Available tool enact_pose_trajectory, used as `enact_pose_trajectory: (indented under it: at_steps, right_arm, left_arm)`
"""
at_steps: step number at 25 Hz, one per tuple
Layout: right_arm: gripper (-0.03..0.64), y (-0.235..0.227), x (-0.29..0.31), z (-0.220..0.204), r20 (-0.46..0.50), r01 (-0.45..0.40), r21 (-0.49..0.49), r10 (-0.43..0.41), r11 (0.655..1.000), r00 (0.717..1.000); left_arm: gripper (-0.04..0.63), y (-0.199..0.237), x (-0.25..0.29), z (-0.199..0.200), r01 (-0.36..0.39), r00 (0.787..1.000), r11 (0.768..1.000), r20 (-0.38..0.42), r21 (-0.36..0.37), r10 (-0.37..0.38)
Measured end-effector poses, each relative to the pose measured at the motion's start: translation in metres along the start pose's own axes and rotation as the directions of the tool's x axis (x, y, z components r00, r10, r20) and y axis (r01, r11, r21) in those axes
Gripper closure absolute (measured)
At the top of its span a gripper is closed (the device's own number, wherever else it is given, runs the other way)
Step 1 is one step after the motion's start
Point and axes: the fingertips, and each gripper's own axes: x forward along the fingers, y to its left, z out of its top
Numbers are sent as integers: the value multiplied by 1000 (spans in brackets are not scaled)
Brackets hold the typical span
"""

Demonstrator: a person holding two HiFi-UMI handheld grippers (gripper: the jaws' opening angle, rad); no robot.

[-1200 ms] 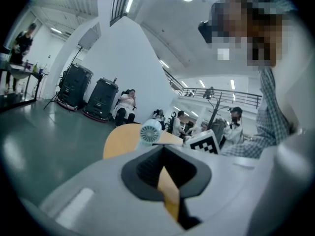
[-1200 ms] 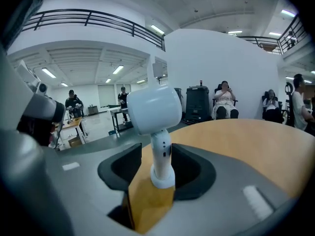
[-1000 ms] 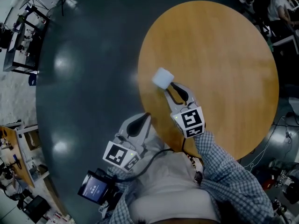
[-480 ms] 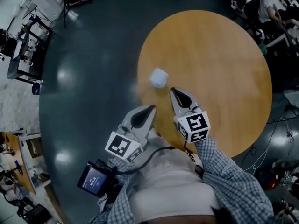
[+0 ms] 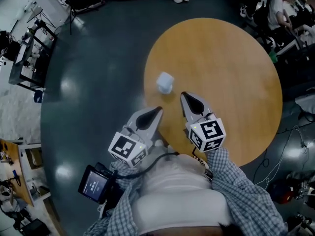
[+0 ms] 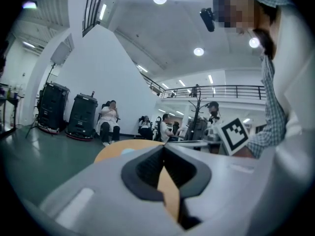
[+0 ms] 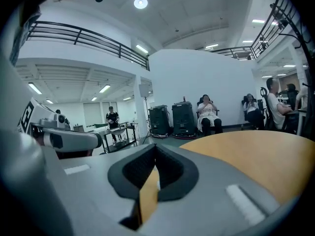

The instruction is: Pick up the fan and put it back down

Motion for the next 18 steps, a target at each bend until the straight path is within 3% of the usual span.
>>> enact_pose_trajectory:
  at_steps: [18]
  right_arm:
    - [614,3,-4,4,-5,-60,-59,59,996,998]
  left_arm:
    - [597,-4,12,-6,-17,1000,1000,5,16,17]
